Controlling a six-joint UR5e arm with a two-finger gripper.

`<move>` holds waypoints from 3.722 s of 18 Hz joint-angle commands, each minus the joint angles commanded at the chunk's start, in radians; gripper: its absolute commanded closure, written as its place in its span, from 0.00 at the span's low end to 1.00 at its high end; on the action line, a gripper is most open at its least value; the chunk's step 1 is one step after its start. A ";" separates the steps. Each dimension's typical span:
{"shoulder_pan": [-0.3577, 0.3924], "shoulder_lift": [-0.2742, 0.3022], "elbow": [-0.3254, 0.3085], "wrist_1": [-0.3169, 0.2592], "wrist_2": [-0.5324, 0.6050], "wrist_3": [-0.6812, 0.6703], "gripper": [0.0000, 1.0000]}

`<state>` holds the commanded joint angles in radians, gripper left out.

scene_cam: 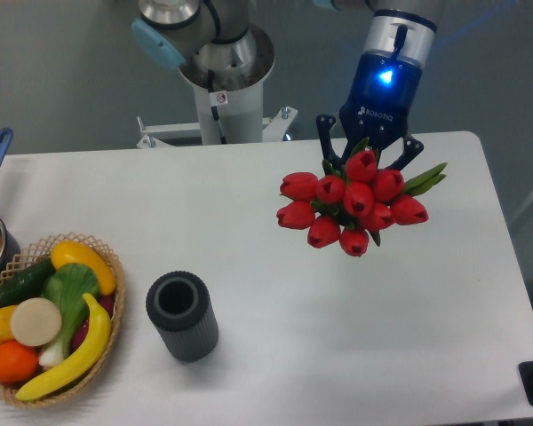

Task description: Insert the flowers into the vase

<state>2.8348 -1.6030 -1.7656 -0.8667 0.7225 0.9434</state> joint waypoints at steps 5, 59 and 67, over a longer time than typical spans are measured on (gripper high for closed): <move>-0.002 0.000 -0.003 0.000 -0.003 -0.003 0.67; -0.301 -0.287 0.123 0.067 -0.673 0.178 0.68; -0.302 -0.330 0.126 0.066 -0.719 0.216 0.67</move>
<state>2.5326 -1.9328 -1.6399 -0.8007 0.0031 1.1597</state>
